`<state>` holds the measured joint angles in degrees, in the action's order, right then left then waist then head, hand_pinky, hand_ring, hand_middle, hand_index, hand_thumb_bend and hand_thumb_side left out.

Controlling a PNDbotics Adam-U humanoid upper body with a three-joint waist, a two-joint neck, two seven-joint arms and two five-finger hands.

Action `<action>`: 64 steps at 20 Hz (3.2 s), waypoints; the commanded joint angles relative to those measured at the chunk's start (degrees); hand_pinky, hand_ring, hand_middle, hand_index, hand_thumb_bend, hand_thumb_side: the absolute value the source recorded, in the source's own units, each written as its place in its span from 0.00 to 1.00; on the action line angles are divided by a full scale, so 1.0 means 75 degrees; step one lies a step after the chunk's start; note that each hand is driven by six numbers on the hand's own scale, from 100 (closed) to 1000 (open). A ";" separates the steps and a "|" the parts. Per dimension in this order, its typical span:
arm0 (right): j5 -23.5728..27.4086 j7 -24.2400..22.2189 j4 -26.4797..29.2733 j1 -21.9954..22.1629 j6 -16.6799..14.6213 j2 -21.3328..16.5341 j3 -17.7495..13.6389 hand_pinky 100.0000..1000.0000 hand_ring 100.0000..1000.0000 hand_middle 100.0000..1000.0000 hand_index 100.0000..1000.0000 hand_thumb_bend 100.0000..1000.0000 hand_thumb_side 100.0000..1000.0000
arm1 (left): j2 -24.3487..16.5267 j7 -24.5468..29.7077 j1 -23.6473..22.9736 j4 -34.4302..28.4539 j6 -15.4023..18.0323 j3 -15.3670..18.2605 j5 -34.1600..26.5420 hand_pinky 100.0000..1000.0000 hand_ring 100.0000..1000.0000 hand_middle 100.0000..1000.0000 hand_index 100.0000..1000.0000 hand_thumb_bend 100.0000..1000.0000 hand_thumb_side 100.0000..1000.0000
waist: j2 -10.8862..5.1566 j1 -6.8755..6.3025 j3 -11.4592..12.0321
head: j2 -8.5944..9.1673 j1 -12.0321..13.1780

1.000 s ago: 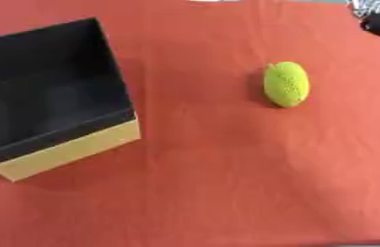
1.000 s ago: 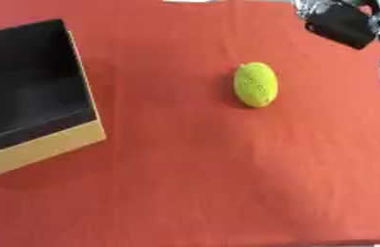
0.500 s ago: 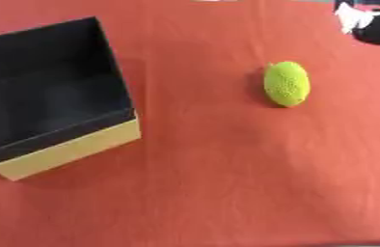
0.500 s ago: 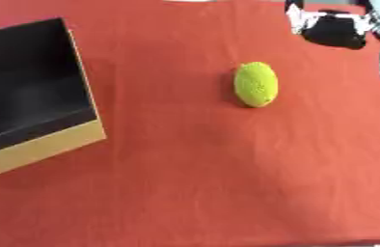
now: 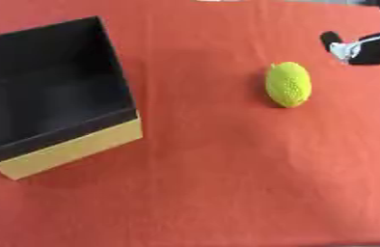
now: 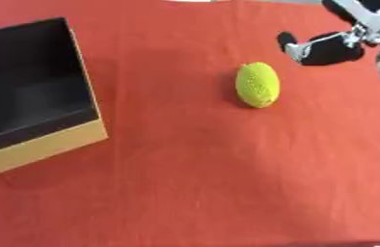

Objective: Pick up objects on the table and place them in the box.

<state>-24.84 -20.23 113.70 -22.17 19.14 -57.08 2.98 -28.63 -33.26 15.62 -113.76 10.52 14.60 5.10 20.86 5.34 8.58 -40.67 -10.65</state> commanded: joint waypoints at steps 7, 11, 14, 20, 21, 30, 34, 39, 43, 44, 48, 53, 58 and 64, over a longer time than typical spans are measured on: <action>-0.0114 -0.0953 0.0119 -0.0033 0.0041 -0.0368 0.0175 0.92 0.95 0.90 0.96 0.28 0.00 | -0.0238 0.0057 0.0034 -0.0111 -0.0038 0.0079 0.0004 0.70 0.66 0.68 0.75 0.00 0.56 | -0.0166 -0.0063 0.0013 | -0.0010 0.0135; -0.0225 -0.1290 0.0119 -0.0066 0.0129 -0.0343 0.0338 0.92 0.95 0.90 0.97 0.30 0.00 | -0.0227 0.0107 0.0036 -0.0111 -0.0053 0.0075 0.0017 0.70 0.66 0.68 0.75 0.00 0.56 | -0.0154 -0.0075 0.0034 | -0.0035 0.0089; -0.0228 -0.1457 0.0119 -0.0151 0.0214 -0.0312 0.0472 0.93 0.95 0.90 0.97 0.31 0.00 | -0.0216 0.0127 0.0043 -0.0111 -0.0065 0.0077 0.0003 0.70 0.66 0.68 0.75 0.00 0.56 | -0.0147 -0.0087 0.0047 | -0.0038 0.0059; -0.0287 -0.1703 0.0028 -0.0303 0.0678 -0.0222 0.0752 0.93 0.96 0.90 0.97 0.34 0.00 | -0.0196 0.0157 0.0041 -0.0111 -0.0066 0.0071 -0.0022 0.70 0.66 0.68 0.75 0.00 0.56 | -0.0134 -0.0111 0.0086 | -0.0022 0.0012; -0.0302 -0.1736 -0.0065 -0.0343 0.0737 -0.0190 0.0805 0.92 0.96 0.90 0.97 0.34 0.00 | -0.0191 0.0163 0.0041 -0.0111 -0.0067 0.0070 -0.0027 0.70 0.66 0.68 0.75 0.00 0.56 | -0.0132 -0.0114 0.0093 | -0.0018 0.0007; -0.0260 -0.1601 -0.0804 -0.0603 0.0800 0.0030 0.1090 0.93 0.96 0.90 0.98 0.32 0.00 | -0.0165 0.0213 0.0059 -0.0111 -0.0048 0.0060 -0.0064 0.70 0.66 0.68 0.75 0.00 0.56 | -0.0103 -0.0140 0.0151 | 0.0002 -0.0023; -0.0479 -0.1697 -0.1338 -0.0818 0.0784 0.0207 0.1200 0.93 0.96 0.91 0.98 0.34 0.00 | -0.0129 0.0277 0.0074 -0.0111 -0.0028 0.0053 -0.0081 0.70 0.66 0.68 0.75 0.00 0.56 | -0.0075 -0.0155 0.0218 | 0.0024 -0.0041; -0.0658 -0.1719 -0.1870 -0.0994 0.0708 0.0333 0.1292 0.94 0.96 0.91 0.99 0.35 0.00 | -0.0121 0.0312 0.0081 -0.0111 -0.0022 0.0054 -0.0098 0.70 0.66 0.68 0.75 0.00 0.56 | -0.0079 -0.0154 0.0251 | 0.0036 -0.0039; -0.0712 -0.1738 -0.2250 -0.1122 0.0669 0.0440 0.1366 0.94 0.96 0.92 0.99 0.35 0.00 | -0.0111 0.0326 0.0077 -0.0111 -0.0021 0.0057 -0.0110 0.70 0.66 0.68 0.75 0.00 0.56 | -0.0076 -0.0157 0.0281 | 0.0046 -0.0038; -0.0733 -0.1745 -0.2357 -0.1166 0.0662 0.0470 0.1395 0.94 0.96 0.92 0.99 0.36 0.00 | -0.0106 0.0332 0.0079 -0.0111 -0.0020 0.0055 -0.0113 0.70 0.66 0.68 0.75 0.00 0.56 | -0.0075 -0.0159 0.0289 | 0.0049 -0.0036; -0.0897 -0.1804 -0.2811 -0.1294 0.0632 0.0569 0.1466 0.94 0.96 0.93 0.99 0.37 0.00 | -0.0088 0.0351 0.0078 -0.0111 -0.0013 0.0060 -0.0118 0.70 0.67 0.68 0.75 0.00 0.56 | -0.0065 -0.0167 0.0323 | 0.0066 -0.0038; -0.0893 -0.1878 -0.3098 -0.1295 0.0534 0.0644 0.1483 0.93 0.95 0.87 0.96 0.35 0.00 | -0.0071 0.0360 0.0064 -0.0111 -0.0018 0.0076 -0.0124 0.70 0.67 0.68 0.75 0.00 0.56 | -0.0054 -0.0172 0.0324 | 0.0060 -0.0023; -0.0805 -0.1874 -0.3225 -0.1303 0.0561 0.0700 0.1521 0.88 0.88 0.75 0.88 0.23 0.00 | -0.0067 0.0371 0.0064 -0.0111 -0.0013 0.0085 -0.0128 0.70 0.67 0.68 0.75 0.00 0.56 | -0.0060 -0.0185 0.0323 | 0.0078 -0.0014; -0.0648 -0.1292 -0.2863 -0.1251 0.0572 0.0666 0.1344 0.77 0.75 0.55 0.72 0.05 0.00 | -0.0060 0.0371 0.0050 -0.0111 -0.0017 0.0107 -0.0123 0.70 0.67 0.69 0.75 0.00 0.56 | -0.0060 -0.0189 0.0301 | 0.0066 0.0024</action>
<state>-30.02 -30.98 90.82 -31.12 23.47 -50.59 14.17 -28.08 -30.63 15.66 -113.76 10.38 14.62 4.25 21.39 4.32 10.93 -40.69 -10.63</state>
